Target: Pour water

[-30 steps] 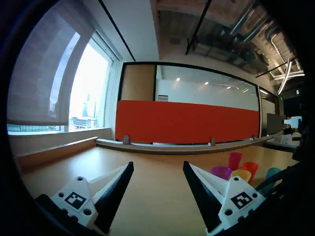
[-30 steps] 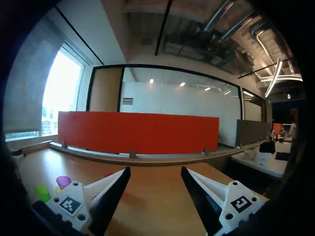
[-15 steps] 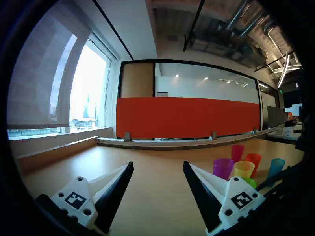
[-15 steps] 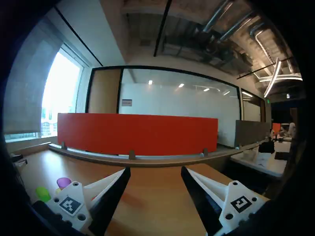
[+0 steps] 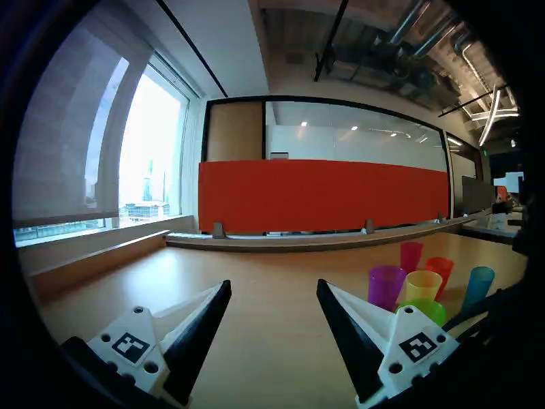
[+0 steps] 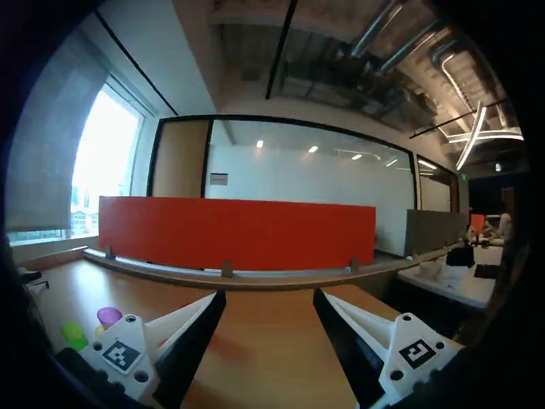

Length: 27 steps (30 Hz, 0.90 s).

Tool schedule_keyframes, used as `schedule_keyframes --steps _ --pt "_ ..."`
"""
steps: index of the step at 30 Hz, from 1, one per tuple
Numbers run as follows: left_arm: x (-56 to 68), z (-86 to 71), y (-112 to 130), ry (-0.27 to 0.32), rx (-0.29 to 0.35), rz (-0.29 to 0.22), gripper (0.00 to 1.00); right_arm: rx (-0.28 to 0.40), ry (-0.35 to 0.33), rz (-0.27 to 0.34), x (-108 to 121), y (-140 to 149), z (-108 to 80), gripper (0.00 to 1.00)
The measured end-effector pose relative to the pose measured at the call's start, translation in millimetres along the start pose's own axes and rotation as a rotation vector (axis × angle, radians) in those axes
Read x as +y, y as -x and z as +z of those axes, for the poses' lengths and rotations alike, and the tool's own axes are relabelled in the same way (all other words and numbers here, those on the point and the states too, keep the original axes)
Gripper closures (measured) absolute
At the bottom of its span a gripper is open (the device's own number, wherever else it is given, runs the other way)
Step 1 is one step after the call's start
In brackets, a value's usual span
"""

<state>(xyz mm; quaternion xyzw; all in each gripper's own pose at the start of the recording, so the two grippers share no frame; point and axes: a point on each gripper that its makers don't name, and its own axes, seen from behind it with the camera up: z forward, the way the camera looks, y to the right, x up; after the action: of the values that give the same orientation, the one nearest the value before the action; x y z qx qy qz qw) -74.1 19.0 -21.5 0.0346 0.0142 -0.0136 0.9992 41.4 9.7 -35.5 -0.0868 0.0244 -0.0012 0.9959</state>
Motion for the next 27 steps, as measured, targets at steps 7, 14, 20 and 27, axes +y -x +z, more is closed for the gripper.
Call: schedule_keyframes --steps 7,14,20,27 --pt "0.9 0.9 0.0 0.004 -0.002 0.001 0.07 0.022 -0.013 0.005 0.0 -5.1 -3.4 0.01" --pt "0.4 0.7 0.2 0.002 -0.003 0.001 0.07 0.036 -0.020 0.018 2.3 -6.4 -3.3 0.01" --pt "0.5 0.7 0.1 0.002 -0.003 0.001 0.07 0.044 -0.013 0.002 2.2 -5.8 0.4 0.00" --pt "0.3 0.4 0.5 0.002 -0.003 0.001 0.07 0.064 -0.021 -0.011 -6.0 2.9 4.1 0.01"
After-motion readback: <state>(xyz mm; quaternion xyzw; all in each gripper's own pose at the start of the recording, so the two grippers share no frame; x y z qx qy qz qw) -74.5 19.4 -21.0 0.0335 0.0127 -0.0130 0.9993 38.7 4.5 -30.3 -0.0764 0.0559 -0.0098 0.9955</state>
